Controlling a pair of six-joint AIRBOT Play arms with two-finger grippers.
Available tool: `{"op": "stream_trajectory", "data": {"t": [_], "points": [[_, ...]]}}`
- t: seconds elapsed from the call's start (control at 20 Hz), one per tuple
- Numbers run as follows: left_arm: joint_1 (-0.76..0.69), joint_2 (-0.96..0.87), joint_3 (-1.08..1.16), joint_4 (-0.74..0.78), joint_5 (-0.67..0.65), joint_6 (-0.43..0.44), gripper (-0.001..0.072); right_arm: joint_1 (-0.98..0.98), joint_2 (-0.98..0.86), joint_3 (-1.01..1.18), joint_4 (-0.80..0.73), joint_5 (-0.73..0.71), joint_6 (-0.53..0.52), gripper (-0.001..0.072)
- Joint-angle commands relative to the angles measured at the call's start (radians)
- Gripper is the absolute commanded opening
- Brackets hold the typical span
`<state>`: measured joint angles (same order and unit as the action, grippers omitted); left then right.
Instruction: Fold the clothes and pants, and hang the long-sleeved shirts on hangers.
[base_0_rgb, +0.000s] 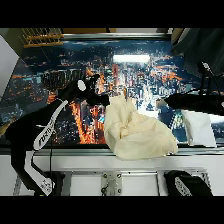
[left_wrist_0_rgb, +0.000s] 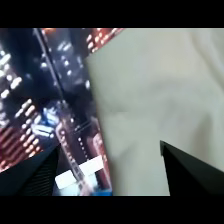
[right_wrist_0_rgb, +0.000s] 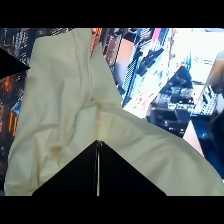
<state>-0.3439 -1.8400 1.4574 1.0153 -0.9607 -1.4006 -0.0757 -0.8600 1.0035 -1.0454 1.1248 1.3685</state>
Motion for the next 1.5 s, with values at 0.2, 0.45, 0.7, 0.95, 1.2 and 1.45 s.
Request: {"op": "stream_trajectory", "data": {"t": [0.2,0.45,0.7,0.95,1.2,1.45], "points": [[-0.069,-0.042,0.001,-0.101,0.122,0.022,0.0660,0.000,-0.001,0.001,0.037,0.013,0.000,0.0012],[-0.002,0.024,0.026,-0.070,0.085,0.013,0.0004,-0.008,-0.001,0.001,-0.041,0.004,0.000,0.0012],[0.206,0.241,0.013,0.091,-0.008,-0.006,0.0004,-0.010,-0.070,-0.002,-0.239,0.006,0.037,0.0012],[0.346,0.395,-0.161,0.091,-0.015,-0.005,0.0005,-0.010,-0.331,-0.001,-0.230,-0.006,-0.008,0.0395],[0.411,0.462,-0.290,0.089,-0.014,-0.006,0.0005,-0.010,-0.576,-0.001,-0.203,-0.093,-0.086,0.0437],[0.408,0.467,-0.304,0.083,-0.011,-0.006,0.0005,-0.008,-0.685,-0.001,-0.030,-0.099,-0.231,0.0450]]}}
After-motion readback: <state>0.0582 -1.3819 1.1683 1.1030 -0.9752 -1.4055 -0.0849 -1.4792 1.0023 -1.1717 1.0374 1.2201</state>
